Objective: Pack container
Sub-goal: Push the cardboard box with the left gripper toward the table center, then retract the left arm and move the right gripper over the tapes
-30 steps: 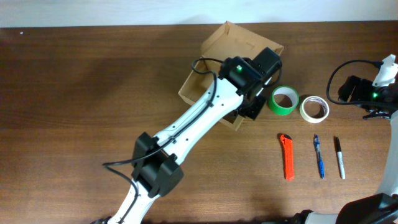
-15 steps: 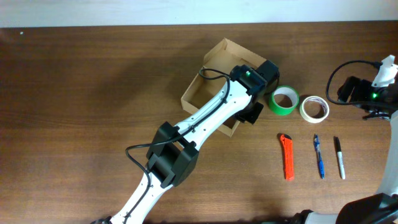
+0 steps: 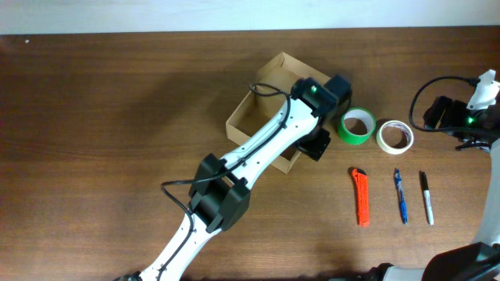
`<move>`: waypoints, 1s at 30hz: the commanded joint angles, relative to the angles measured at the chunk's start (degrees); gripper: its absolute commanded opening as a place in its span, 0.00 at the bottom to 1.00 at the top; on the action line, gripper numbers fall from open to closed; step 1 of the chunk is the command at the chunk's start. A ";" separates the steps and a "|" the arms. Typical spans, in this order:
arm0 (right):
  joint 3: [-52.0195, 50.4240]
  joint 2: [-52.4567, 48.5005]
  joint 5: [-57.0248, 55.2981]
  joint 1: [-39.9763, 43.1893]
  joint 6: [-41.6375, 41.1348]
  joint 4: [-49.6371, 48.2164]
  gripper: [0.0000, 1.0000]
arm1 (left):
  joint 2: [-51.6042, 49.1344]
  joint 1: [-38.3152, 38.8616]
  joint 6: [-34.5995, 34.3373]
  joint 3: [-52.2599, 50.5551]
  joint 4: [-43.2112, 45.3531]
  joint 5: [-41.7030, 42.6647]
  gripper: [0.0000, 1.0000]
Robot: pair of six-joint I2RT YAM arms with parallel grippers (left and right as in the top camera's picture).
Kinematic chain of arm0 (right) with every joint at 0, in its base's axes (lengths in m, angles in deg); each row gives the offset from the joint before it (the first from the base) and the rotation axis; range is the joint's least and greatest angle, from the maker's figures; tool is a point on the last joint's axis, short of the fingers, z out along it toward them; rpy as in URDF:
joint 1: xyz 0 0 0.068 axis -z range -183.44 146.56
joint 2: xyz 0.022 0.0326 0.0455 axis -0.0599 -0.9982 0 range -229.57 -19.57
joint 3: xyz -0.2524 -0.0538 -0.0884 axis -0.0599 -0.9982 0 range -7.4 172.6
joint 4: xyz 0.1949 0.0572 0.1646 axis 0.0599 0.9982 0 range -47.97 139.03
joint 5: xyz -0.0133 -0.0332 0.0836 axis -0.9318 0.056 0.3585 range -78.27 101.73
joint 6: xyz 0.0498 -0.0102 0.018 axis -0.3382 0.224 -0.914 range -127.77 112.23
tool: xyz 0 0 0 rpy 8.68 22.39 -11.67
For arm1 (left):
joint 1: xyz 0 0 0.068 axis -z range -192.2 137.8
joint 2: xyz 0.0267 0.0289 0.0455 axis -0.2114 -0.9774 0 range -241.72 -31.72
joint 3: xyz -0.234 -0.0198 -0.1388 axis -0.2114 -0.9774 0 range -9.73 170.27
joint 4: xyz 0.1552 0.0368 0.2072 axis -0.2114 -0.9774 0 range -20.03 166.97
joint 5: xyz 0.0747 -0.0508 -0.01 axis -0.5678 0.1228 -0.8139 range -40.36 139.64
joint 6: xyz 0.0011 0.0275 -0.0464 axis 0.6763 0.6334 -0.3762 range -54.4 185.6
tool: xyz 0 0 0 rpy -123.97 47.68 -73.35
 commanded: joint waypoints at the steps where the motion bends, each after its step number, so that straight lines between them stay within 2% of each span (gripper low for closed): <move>1: 1.33 -0.46 0.70 0.17 -0.20 -0.04 0.99 | 0.48 -0.92 0.81 11.15 -3.96 -3.78 0.78; 4: 1.33 -0.46 0.68 0.17 -0.22 -0.17 0.99 | 0.57 -2.08 0.76 22.97 -9.60 -6.12 0.79; 5: 1.33 -0.46 0.68 0.17 -0.22 -0.26 0.99 | 0.74 -2.67 1.36 27.41 -10.21 -7.78 0.96; 6: 1.33 -0.46 0.70 0.17 -0.22 -0.28 0.99 | 1.92 -3.34 2.45 30.75 -10.19 -8.11 1.00; 9: 1.33 -0.46 1.36 0.17 -0.24 -1.05 0.99 | 6.40 -6.58 2.16 36.41 -9.94 -13.40 1.00; 15: 1.33 -0.46 14.95 0.02 -0.22 -3.21 0.99 | 16.35 -19.41 2.38 35.87 -10.19 -20.76 1.00; 17: 1.36 -0.46 15.87 -0.85 -0.22 -3.65 0.85 | 17.70 -25.38 3.72 35.82 -10.19 -20.74 1.00; 18: 1.36 -0.46 15.34 -1.73 -0.22 -3.54 0.86 | 18.03 -28.74 4.57 35.82 -10.19 -20.74 1.00; 21: 2.12 -0.46 8.09 -6.84 -0.17 -1.25 0.94 | 18.05 -37.40 4.87 35.43 -10.19 -19.78 1.00; 22: 2.80 -0.46 4.66 -9.14 -0.17 -0.07 0.99 | 18.05 -40.28 5.31 34.64 -10.16 -19.54 1.00; 26: 8.26 -1.11 -7.50 -19.67 -0.22 5.90 0.99 | 18.03 -49.99 6.36 29.33 -10.16 -19.43 1.00; 30: 14.53 -5.09 -11.17 -25.94 -2.67 11.91 0.99 | 17.64 -57.00 6.32 21.53 -9.07 -19.41 1.00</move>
